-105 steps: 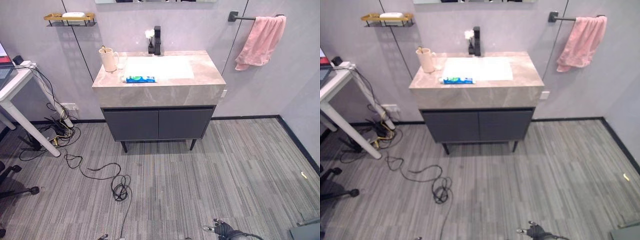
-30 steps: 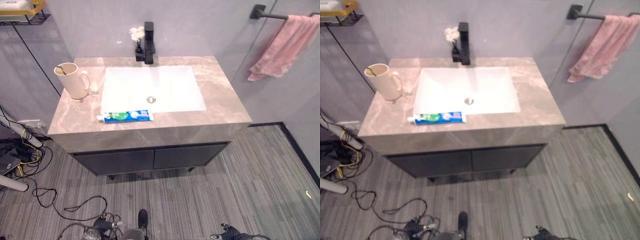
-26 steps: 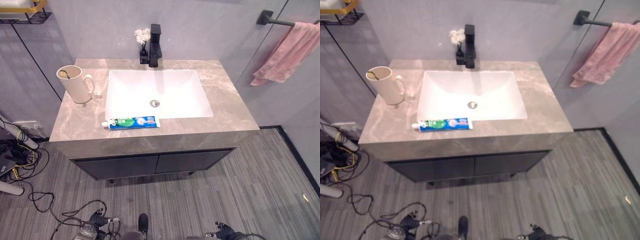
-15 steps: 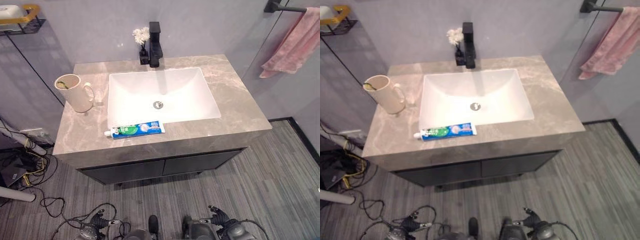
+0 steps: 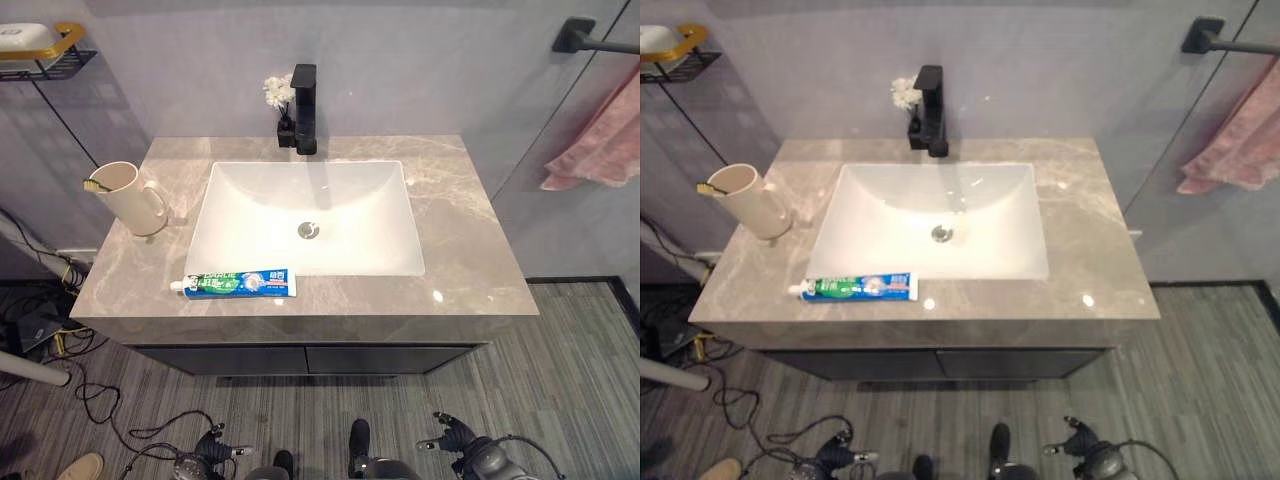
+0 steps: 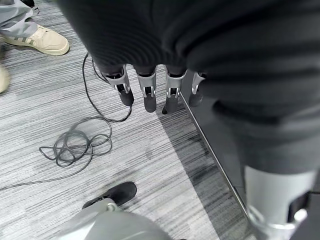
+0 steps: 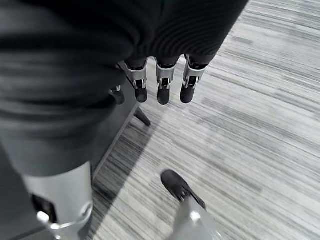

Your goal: Put brush and paste in cup on sink, flatten towel.

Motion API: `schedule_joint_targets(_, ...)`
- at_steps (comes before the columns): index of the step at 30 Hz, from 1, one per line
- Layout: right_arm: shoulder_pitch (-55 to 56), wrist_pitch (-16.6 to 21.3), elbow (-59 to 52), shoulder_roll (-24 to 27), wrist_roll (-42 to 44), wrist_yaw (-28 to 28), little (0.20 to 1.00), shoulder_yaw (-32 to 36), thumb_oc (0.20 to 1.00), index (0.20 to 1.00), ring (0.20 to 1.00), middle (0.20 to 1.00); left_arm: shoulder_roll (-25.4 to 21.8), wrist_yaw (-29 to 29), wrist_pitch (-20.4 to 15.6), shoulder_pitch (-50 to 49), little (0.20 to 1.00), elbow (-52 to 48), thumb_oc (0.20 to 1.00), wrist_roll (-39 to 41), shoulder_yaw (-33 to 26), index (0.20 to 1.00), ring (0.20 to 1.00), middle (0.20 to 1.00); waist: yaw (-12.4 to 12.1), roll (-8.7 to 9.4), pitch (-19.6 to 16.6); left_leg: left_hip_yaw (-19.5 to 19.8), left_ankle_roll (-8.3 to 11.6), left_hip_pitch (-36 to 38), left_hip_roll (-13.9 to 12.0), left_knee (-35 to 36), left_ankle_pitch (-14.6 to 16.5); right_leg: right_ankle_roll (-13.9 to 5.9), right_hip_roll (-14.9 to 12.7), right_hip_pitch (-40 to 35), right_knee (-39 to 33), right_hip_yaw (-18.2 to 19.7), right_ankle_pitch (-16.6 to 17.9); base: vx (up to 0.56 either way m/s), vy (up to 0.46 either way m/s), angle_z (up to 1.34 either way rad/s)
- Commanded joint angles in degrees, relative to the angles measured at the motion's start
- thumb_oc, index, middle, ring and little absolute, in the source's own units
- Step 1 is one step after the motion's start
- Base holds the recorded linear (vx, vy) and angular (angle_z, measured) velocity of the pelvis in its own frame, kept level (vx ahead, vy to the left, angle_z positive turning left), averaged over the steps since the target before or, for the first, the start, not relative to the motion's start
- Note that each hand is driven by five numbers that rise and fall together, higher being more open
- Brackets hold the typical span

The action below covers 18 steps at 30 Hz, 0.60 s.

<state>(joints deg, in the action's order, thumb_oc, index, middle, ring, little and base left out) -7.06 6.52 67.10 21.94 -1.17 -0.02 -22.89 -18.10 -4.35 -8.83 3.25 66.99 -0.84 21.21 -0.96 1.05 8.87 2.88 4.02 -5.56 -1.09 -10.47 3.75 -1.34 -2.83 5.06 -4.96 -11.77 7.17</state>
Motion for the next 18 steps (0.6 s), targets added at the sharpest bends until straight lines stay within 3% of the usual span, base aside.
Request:
schedule_joint_targets(1, -0.7, 1.2, 1.4, 2.7, 1.3, -2.3, 1.0, 0.1, 1.0, 1.0, 1.0, 1.0, -3.5, -1.6, -2.6, 0.3, 1.0, -6.4, 1.0, -2.5, 1.1, 1.0, 1.0, 1.0, -0.9, 0.84, 2.1, -3.4, 1.06, -4.5, 0.8, -2.4, -4.1, -4.34, -3.1, -0.8, 4.4, 1.1, -3.1, -0.03, -0.041, 0.87)
schedule_joint_targets(3, -0.1, 1.1, 2.9, 2.9, 1.9, -3.0, 1.0, 1.4, 1.0, 1.0, 1.0, 1.0, -5.3, -1.3, -3.3, -0.3, 1.0, -10.2, 1.0, -3.9, 2.5, 1.0, 1.0, 1.0, -1.1, 0.56, 2.1, -6.2, 1.01, -5.0, -2.8, 2.3, -6.0, -5.02, -4.0, -1.7, 3.7, -0.6, -3.3, 0.03, 0.057, 0.68)
schedule_joint_targets(5, 0.2, 1.0, 4.1, 2.9, 2.1, -3.2, 1.0, 2.0, 1.0, 1.0, 1.0, 1.0, -7.7, -1.5, -4.1, -1.1, 1.0, -13.1, 1.0, -5.4, 3.4, 1.0, 1.0, 1.0, -1.9, 0.31, 1.9, -5.3, 1.8, -5.5, -5.4, 6.5, -9.4, -5.5, -4.4, -1.9, 3.7, -0.9, -3.4, 0.08, 0.07, 0.73)
schedule_joint_targets(6, 0.0, 1.2, 4.2, 2.9, 1.6, -2.9, 1.0, 1.5, 1.0, 1.0, 1.0, 1.0, -8.8, -1.2, -4.2, -2.1, 1.0, -15.1, 1.0, -5.4, 2.8, 1.0, 1.0, 1.0, -2.4, 0.13, 1.6, -3.5, 1.7, -4.3, -5.0, 6.9, -8.0, -5.75, -4.4, -1.7, 4.1, -0.2, -3.9, 0.13, 0.108, 0.2)
schedule_joint_targets(10, 1.2, 1.4, 5.1, 2.9, -0.2, -2.9, 1.0, 2.0, 1.0, 1.0, 1.0, 1.0, -11.7, -0.9, -5.7, -6.3, 1.0, -21.0, 1.0, -7.3, 2.2, 1.0, 1.0, 1.0, -2.5, -1.21, 0.1, -3.0, 1.16, -1.5, -4.0, 11.3, -8.6, -6.26, -5.2, -2.1, 3.9, 0.3, -3.7, 0.1, 0.12, -0.15)
schedule_joint_targets(18, -1.2, 1.4, 6.1, 1.4, -1.8, -3.4, 1.0, 1.6, 1.0, 1.0, 1.0, 1.0, -18.8, -1.2, -8.2, -13.9, 1.0, -32.4, 1.0, -10.1, -1.0, 1.0, 1.0, 1.0, -5.1, -1.53, -0.5, -4.0, 0.14, 1.4, -2.3, 14.1, -8.2, -7.34, -6.9, -3.0, 3.7, 1.3, -3.1, 0.05, 0.084, -0.13)
